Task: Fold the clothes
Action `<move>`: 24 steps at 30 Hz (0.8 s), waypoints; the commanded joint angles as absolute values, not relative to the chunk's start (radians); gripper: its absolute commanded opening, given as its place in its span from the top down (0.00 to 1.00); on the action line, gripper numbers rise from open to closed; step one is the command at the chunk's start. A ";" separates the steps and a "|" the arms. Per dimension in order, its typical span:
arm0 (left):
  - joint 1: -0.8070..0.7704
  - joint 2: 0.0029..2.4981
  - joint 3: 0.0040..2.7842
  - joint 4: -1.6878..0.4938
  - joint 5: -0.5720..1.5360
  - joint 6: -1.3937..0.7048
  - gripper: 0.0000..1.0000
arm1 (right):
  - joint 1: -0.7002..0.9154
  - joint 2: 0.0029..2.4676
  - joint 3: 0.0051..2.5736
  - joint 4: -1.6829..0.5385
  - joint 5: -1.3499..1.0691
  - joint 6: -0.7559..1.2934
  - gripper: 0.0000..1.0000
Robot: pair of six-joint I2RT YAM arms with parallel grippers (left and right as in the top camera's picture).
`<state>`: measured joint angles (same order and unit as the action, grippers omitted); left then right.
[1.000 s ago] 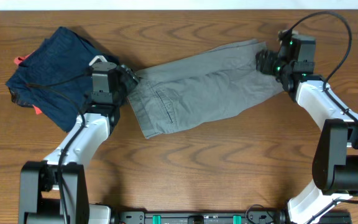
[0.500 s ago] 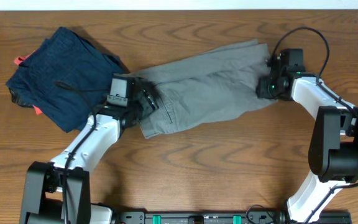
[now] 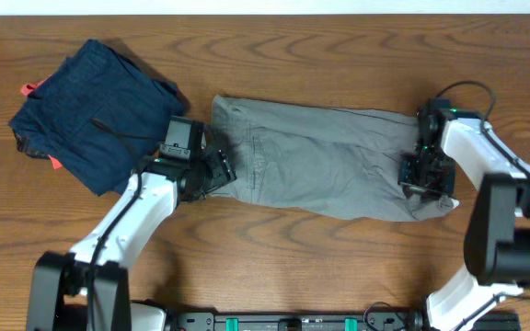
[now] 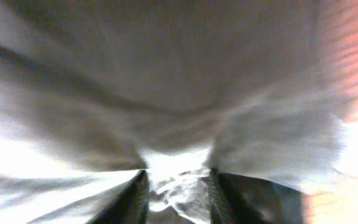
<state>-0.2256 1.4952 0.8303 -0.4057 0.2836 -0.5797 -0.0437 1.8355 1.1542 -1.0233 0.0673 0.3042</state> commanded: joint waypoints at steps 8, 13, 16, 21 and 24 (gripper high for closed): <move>-0.237 1.411 0.834 -0.327 0.288 -0.554 0.28 | -0.051 1.652 1.164 -0.796 0.030 0.159 0.57; -0.288 1.466 0.834 -0.324 0.288 -0.554 0.28 | -0.059 1.729 1.163 -0.801 0.031 0.166 0.51; -0.329 1.509 0.834 -0.311 0.287 -0.554 0.28 | -0.063 1.785 1.163 -0.776 0.030 0.171 0.50; -0.379 1.590 0.834 -0.273 0.287 -0.554 0.28 | -0.065 1.857 1.163 -0.720 0.034 0.171 0.52; -0.395 1.641 0.834 -0.255 0.280 -0.554 0.28 | -0.065 1.866 1.163 -0.647 0.034 0.173 0.61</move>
<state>-0.3828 1.6001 0.8307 -0.2611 0.2855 -0.5709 -0.0502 1.8591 1.1622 -0.6792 0.0338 0.1749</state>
